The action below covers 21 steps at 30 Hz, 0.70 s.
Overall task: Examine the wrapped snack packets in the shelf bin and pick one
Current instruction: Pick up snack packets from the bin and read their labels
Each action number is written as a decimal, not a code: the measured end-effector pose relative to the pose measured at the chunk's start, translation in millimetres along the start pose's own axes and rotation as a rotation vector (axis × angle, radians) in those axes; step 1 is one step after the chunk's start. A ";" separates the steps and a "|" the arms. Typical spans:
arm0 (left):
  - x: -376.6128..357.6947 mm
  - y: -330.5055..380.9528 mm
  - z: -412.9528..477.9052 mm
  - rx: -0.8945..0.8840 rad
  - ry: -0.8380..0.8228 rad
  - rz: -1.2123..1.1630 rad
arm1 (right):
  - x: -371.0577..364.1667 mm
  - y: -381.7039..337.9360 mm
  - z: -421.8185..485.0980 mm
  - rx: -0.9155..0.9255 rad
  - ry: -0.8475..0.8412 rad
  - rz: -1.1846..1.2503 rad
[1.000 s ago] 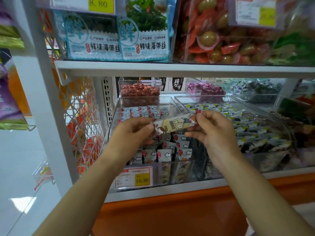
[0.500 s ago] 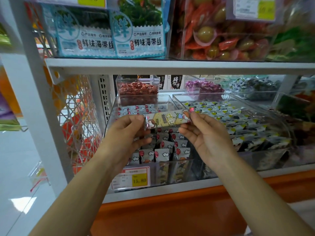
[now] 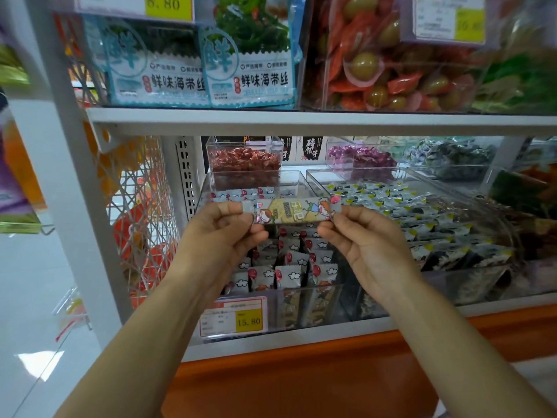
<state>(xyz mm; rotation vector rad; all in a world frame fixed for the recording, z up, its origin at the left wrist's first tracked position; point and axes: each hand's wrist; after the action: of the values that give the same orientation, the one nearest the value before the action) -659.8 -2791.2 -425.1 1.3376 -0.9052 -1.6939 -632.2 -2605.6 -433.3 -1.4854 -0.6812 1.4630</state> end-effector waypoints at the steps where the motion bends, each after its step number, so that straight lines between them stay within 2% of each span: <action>1: 0.8 0.3 0.3 -0.013 -0.014 0.025 | 0.9 0.6 0.0 0.031 0.007 -0.065; 5: 0.2 -0.4 -1.3 -0.006 -0.084 0.107 | 2.1 1.2 -1.0 0.199 0.067 -0.370; 9: -2.1 1.2 -1.0 0.094 -0.135 0.047 | -0.4 -0.6 -4.7 0.323 0.079 -0.516; 11: -1.9 -0.6 -1.9 0.095 -0.126 0.110 | -2.0 -0.8 -6.9 0.347 0.071 -0.584; 14: -0.5 -2.7 -2.8 0.045 -0.070 0.175 | -5.7 -0.7 -8.9 0.285 0.033 -0.543; 17: 1.4 -0.8 -3.7 -0.011 -0.110 0.227 | -8.2 -0.9 -11.4 0.228 0.008 -0.443; 21: 2.9 1.0 -5.4 -0.089 -0.186 0.438 | -6.0 1.2 -9.6 0.287 0.000 -0.587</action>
<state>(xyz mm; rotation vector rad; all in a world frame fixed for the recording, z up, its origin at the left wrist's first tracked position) -654.8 -2794.7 -426.4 0.8539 -1.1215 -1.5067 -624.0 -2613.4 -432.7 -0.9551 -0.7869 1.0502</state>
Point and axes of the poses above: each hand's wrist, its own z-axis towards the middle knuckle, its own x-axis out of the back of the hand, y = z × x, and after that the axes turned 4 degrees about -x, right-handed
